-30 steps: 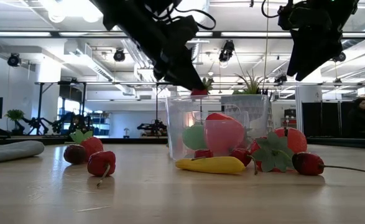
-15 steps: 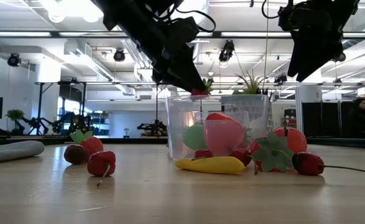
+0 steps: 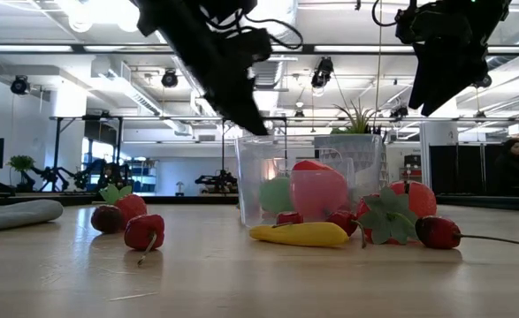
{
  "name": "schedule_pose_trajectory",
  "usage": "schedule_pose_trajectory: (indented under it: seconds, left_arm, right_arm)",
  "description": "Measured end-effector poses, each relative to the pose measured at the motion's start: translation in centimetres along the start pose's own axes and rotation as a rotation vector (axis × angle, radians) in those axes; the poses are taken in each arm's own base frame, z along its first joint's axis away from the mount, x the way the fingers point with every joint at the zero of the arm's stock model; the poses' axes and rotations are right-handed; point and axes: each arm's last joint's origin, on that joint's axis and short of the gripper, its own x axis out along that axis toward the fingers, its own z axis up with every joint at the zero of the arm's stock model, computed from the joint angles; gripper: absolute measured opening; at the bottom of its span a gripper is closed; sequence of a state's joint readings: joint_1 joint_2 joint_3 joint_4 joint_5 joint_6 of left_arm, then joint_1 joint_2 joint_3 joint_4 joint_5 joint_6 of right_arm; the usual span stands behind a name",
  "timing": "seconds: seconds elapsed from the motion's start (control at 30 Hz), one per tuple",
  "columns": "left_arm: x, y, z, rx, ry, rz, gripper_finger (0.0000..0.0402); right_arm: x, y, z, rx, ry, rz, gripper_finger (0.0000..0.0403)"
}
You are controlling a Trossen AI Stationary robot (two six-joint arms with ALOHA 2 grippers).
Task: Pick and placing Produce into tupperware
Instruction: Put the red strawberry into the transparent bin
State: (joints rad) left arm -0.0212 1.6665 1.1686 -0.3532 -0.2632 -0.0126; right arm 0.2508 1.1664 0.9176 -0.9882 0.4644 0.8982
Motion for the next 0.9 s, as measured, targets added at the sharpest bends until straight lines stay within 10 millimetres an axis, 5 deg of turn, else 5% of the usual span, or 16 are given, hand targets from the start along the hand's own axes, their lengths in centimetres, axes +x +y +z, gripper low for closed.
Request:
schedule_pose_trajectory:
  seconds: [0.27, 0.63, 0.9]
  left_arm:
    - [-0.9, 0.3, -1.6, 0.081, 0.117, -0.002, 0.0217]
    - [1.3, 1.3, -4.2, 0.099, 0.132, -0.035, 0.0217]
    - [1.9, 2.1, -3.6, 0.151, 0.021, -0.062, 0.0217]
  right_arm:
    - [0.2, -0.1, -0.1, -0.008, -0.006, -0.015, 0.0273]
    - [0.2, -0.1, -0.1, -0.009, -0.004, -0.01, 0.0271]
    - [0.2, -0.1, -0.1, -0.017, -0.005, -0.008, 0.0266]
